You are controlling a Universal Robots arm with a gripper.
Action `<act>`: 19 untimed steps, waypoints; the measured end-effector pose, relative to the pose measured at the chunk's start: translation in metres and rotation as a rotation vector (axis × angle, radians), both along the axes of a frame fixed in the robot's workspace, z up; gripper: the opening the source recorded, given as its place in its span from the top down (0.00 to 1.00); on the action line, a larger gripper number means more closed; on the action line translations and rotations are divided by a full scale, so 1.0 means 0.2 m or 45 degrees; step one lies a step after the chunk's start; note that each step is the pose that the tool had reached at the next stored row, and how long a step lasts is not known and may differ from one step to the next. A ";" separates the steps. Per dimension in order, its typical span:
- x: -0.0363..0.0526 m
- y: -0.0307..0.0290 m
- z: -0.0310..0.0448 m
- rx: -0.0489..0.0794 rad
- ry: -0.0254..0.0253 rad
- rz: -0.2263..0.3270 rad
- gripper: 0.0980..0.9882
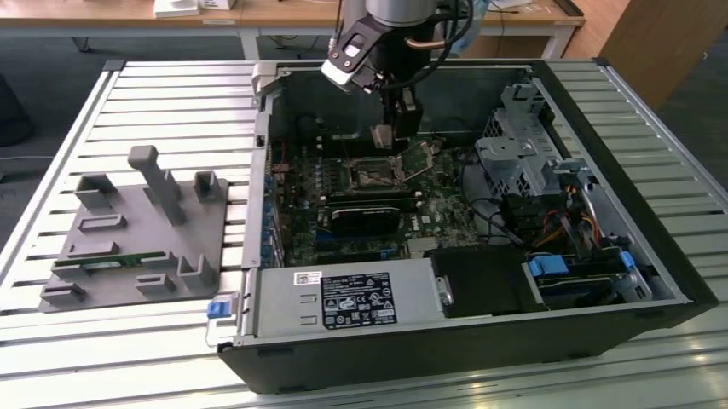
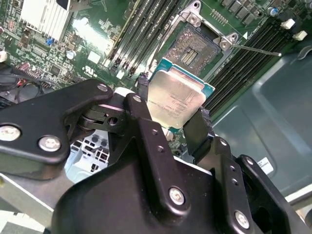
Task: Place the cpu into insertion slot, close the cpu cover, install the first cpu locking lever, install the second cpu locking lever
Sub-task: 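Place the cpu into insertion slot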
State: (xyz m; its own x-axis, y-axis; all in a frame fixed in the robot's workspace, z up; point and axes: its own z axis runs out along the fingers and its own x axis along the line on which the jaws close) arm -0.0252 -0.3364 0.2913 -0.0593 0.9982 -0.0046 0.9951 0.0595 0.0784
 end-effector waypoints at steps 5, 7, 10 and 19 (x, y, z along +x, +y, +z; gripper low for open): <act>0.000 0.000 -0.020 0.000 0.0001 0.000 0.51; 0.000 0.000 -0.028 0.000 0.0002 0.000 0.51; 0.000 0.000 -0.038 0.000 0.0001 0.000 0.51; 0.000 0.000 -0.075 0.000 0.0001 0.000 0.51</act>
State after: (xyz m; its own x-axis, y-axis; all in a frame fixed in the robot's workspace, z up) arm -0.0252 -0.3365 0.2762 -0.0594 0.9982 -0.0046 0.9952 0.0596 0.0783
